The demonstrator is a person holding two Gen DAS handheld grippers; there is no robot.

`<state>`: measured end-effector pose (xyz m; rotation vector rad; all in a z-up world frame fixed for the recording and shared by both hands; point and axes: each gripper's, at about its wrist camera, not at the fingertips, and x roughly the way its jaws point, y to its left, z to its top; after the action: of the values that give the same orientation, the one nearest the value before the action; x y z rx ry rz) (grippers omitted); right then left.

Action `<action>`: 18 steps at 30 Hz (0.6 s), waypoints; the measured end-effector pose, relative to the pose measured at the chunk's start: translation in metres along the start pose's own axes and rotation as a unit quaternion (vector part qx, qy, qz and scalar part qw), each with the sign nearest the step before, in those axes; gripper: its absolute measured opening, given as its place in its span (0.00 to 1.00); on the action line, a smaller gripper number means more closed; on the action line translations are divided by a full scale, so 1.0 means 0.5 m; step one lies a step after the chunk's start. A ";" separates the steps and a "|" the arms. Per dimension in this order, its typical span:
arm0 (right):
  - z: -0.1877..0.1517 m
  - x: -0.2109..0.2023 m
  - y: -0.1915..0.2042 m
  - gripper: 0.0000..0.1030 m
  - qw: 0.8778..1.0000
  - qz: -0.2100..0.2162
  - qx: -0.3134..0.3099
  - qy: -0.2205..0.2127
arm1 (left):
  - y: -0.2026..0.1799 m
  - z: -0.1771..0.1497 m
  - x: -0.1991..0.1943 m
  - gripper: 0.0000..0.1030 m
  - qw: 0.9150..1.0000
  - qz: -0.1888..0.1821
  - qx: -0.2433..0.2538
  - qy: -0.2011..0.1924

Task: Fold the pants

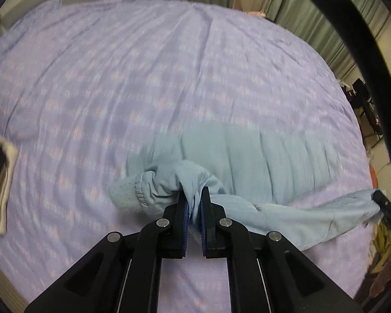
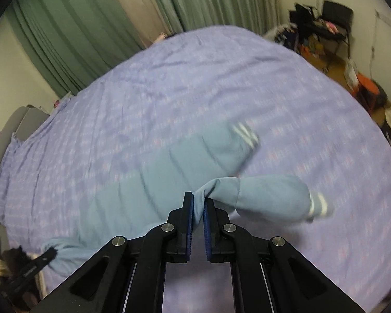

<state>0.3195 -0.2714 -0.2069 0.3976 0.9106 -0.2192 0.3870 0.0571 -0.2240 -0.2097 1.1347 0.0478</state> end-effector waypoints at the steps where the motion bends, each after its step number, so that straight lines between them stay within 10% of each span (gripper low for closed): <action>1: 0.021 0.022 0.008 0.07 1.000 -0.001 -0.004 0.001 | -0.004 0.020 0.014 0.09 1.000 0.002 -0.002 -0.002; 8: 0.128 0.209 0.065 0.08 0.999 -0.012 -0.052 0.008 | -0.025 0.120 0.152 0.15 0.999 0.036 0.001 0.031; 10: 0.138 0.243 0.073 0.09 0.998 -0.004 -0.062 0.024 | -0.027 0.124 0.167 0.32 0.998 0.053 0.009 0.039; 14: 0.139 0.225 0.090 0.67 0.996 -0.018 -0.091 -0.003 | -0.021 0.131 0.104 0.80 0.999 0.045 0.011 -0.005; 18: 0.106 0.114 0.115 0.72 0.988 -0.006 -0.134 -0.077 | 0.013 0.107 -0.003 0.92 0.995 0.035 0.038 -0.083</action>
<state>0.4118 -0.2429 -0.2098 0.1245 0.7777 -0.1337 0.4331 0.0738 -0.2022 -0.0958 0.9766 0.0815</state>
